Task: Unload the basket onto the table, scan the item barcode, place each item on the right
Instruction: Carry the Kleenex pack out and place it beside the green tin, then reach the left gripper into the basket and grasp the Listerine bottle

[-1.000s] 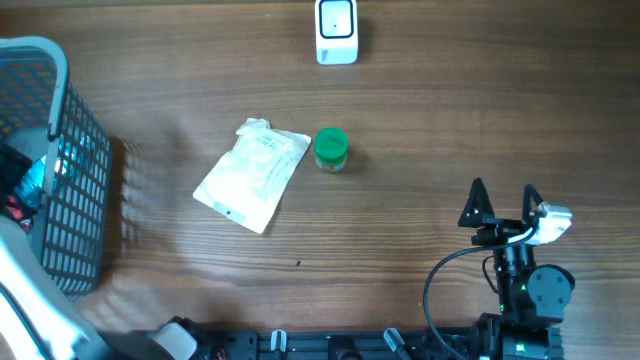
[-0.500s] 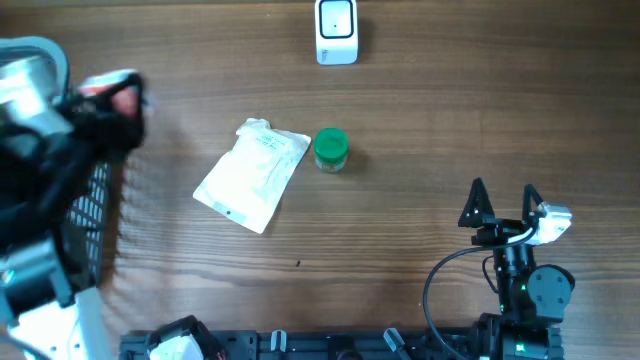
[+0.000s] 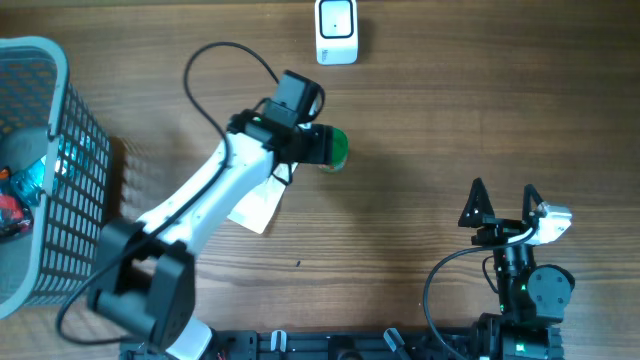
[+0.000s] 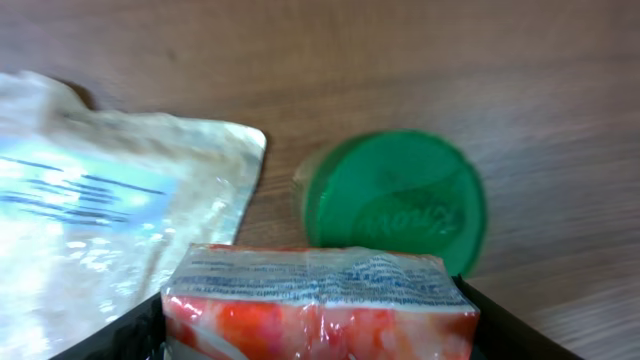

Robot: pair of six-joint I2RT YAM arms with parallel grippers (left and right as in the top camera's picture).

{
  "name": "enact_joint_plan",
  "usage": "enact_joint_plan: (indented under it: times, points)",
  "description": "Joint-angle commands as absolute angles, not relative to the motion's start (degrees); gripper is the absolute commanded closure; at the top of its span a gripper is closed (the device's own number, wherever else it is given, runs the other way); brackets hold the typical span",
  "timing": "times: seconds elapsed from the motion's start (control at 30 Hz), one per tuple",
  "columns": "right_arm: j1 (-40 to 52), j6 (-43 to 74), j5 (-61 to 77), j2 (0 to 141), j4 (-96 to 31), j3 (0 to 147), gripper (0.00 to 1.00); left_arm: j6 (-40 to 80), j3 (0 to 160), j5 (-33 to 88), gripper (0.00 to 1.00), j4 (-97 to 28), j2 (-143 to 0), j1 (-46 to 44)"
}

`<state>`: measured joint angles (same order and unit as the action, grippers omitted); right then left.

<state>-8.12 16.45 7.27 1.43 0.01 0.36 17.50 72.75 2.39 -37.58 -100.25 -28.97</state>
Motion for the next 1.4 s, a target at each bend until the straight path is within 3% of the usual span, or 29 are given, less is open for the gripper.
enact_joint_plan:
  times: [0.0, 0.37, 0.57, 0.63, 0.77, 0.87, 1.03, 1.17, 1.37]
  points:
    - [-8.16, 16.67, 6.85, 1.39, 0.36, 0.32, 0.0, 20.01, 72.97, 0.82, 0.26, -37.52, -106.94, -32.99]
    - [-8.16, 16.67, 6.85, 1.39, 0.38, 0.32, 0.0, 19.94, 72.97, -6.15, 0.23, -36.97, -108.25, -38.63]
    - [-8.16, 16.69, 6.85, 1.39, 0.38, 0.32, 0.0, 19.7, 77.95, -17.82, 0.0, -41.91, -91.61, -38.02]
    - [-8.16, 16.67, 6.85, 1.39, 0.38, 0.32, 0.0, 18.15, 81.36, -19.81, 0.0, -42.24, -83.66, -35.83]
    - [-8.16, 16.69, 6.85, 1.39, 0.38, 0.32, 0.0, 14.35, 87.07, -19.79, 0.0, -42.33, -67.7, -18.61]
    - [-8.16, 16.69, 6.85, 1.39, 0.36, 0.32, 0.01, 17.1, 87.07, -18.44, 0.0, -45.04, -61.32, 5.37]
    - [-8.16, 16.67, 6.85, 1.39, 0.36, 0.32, 0.0, 28.14, 87.02, -12.99, 0.0, -49.32, -65.87, 33.15]
    - [-8.16, 16.67, 6.85, 1.39, 0.38, 0.32, 0.0, 34.41, 87.02, -7.44, 0.0, -51.81, -74.46, 41.34]
    - [-8.16, 16.69, 6.85, 1.39, 0.38, 0.32, 0.0, 35.4, 87.02, -7.46, 0.0, -51.92, -88.31, 42.61]
